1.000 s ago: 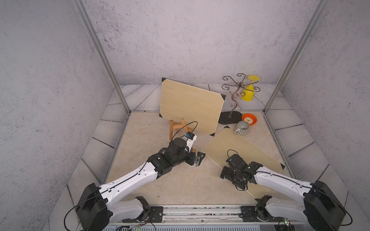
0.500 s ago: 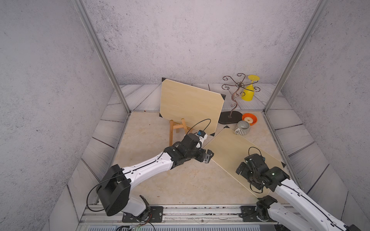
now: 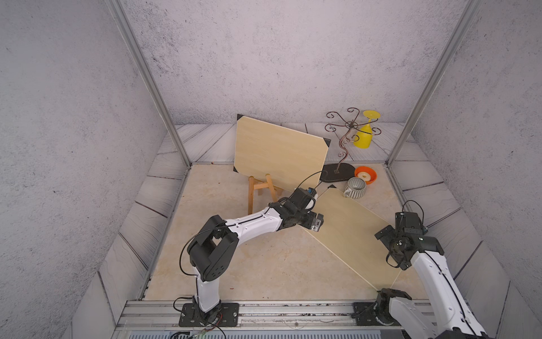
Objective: Assemble the easel
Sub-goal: Adjust the drawing board at the center of the board.
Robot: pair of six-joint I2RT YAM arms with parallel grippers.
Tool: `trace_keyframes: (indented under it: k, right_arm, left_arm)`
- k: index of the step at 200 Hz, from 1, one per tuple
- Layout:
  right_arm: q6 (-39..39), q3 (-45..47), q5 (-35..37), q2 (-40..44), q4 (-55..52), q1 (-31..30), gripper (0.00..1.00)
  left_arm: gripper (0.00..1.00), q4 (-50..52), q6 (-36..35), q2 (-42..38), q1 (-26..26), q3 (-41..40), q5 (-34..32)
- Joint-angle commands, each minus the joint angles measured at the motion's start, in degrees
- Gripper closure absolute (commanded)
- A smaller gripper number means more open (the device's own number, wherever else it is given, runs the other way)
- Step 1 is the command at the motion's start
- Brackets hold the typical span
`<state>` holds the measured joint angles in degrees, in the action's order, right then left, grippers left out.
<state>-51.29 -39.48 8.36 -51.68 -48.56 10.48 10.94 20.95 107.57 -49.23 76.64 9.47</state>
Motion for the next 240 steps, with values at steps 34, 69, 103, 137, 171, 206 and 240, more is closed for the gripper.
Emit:
trace_keyframes:
  k: [34, 69, 103, 137, 171, 206, 240]
  right_arm:
    - [3.38, 3.01, -3.76, -3.88, 5.54, 10.47, 0.01]
    - [4.52, 3.85, -4.52, -7.52, 7.3, 13.98, 0.01]
    - [4.31, 5.39, -3.43, -7.64, 8.29, 15.97, 0.01]
    - [5.82, 5.51, -4.31, -9.44, 10.4, 18.35, 0.01]
    - [7.3, 5.1, -6.73, -14.31, 13.11, 20.82, 0.01]
    - [7.94, 3.92, -6.05, -16.3, 14.73, 22.49, 0.01]
    - [9.49, 2.13, -8.69, -23.36, 16.44, 26.01, 0.01]
  left_arm:
    - [0.03, 1.41, -1.23, 7.2, 2.83, 4.7, -1.15]
    - [0.03, -1.48, -1.44, 10.51, 3.88, 4.61, 1.21]
    - [0.03, -2.06, -1.48, 13.16, 4.23, 5.32, -0.21]
    - [0.03, -0.64, -1.53, 15.01, 4.42, 6.39, 2.83]
    - [0.03, -2.84, 0.82, 13.62, 3.89, 2.46, 7.88]
    - [0.04, -3.69, 1.88, 10.97, 2.5, -2.97, 10.15]
    - [0.04, -5.72, 3.45, 6.88, 1.34, -8.48, 11.58]
